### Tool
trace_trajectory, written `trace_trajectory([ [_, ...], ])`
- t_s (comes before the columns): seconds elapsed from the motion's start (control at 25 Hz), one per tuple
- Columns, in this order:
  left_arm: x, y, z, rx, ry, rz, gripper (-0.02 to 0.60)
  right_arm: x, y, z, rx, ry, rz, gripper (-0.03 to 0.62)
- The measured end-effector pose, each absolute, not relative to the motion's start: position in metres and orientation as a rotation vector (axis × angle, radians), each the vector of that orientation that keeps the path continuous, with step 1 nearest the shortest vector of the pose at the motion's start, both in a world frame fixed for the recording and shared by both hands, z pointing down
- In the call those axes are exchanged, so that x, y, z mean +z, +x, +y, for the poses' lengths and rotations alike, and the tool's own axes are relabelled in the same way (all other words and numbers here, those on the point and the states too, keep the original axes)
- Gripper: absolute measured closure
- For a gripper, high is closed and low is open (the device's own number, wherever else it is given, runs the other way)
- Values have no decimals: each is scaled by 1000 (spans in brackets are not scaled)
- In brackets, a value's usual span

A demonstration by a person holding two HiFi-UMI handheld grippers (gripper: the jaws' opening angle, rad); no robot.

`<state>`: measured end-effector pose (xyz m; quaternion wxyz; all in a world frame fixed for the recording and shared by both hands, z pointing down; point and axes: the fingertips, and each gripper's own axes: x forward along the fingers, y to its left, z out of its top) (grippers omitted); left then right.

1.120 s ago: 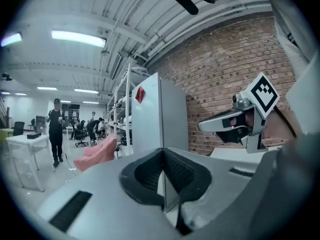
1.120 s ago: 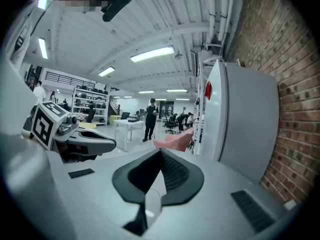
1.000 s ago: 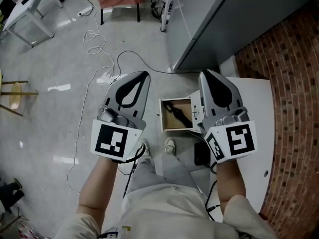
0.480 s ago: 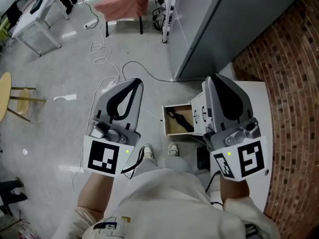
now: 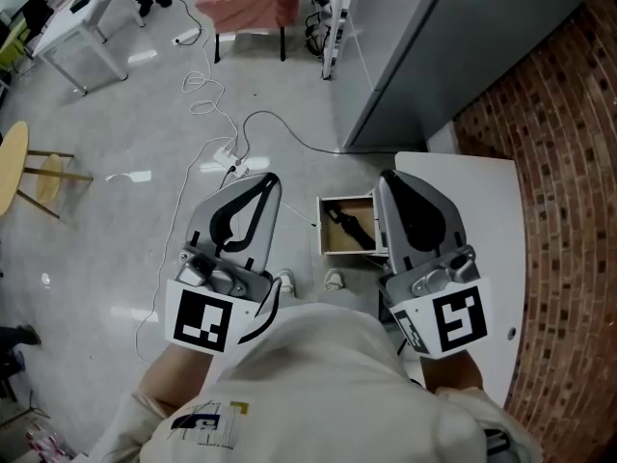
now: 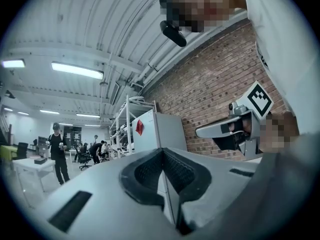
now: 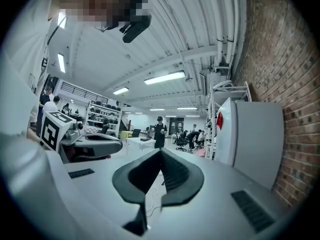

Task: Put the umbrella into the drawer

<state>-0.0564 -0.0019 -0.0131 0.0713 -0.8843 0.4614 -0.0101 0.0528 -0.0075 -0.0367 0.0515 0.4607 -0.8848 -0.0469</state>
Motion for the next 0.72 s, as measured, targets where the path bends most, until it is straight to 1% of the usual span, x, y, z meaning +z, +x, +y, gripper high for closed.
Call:
trace_trajectory([
  [0.16, -6, -61, 2, -47, -2655, 1422, 574, -32, 51, -3, -151, 1377, -2680, 587],
  [0.4, -12, -61, 5, -41, -2639, 1440, 574, -39, 54, -1, -272, 1391, -2634, 587],
  [0.72, -21, -63, 10, -37, -2627, 1431, 574, -47, 52, 2, -279, 1391, -2654, 587],
])
